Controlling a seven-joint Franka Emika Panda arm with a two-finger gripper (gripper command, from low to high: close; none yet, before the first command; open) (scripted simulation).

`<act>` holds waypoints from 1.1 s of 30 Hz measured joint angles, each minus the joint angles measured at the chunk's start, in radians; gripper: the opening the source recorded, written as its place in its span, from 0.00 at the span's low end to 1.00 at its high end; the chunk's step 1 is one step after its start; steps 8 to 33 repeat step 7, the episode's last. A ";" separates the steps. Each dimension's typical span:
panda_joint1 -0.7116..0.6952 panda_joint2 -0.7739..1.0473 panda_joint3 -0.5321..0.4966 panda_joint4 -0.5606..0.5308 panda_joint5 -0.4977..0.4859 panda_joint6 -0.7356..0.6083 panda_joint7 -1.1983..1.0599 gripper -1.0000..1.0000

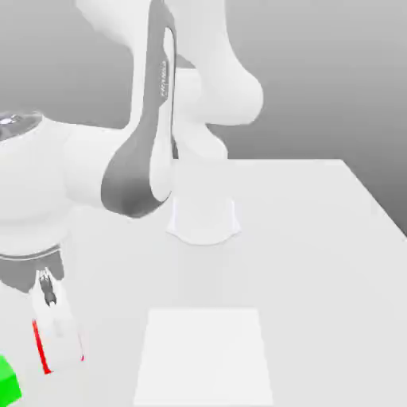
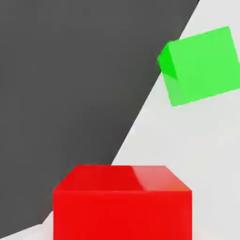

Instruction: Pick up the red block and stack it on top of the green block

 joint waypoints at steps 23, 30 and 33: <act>-0.046 0.140 -0.011 0.055 0.031 0.083 -0.020 1.00; -0.046 0.140 -0.011 0.055 0.031 0.083 -0.020 1.00; -0.046 0.140 -0.011 0.055 0.031 0.083 -0.020 1.00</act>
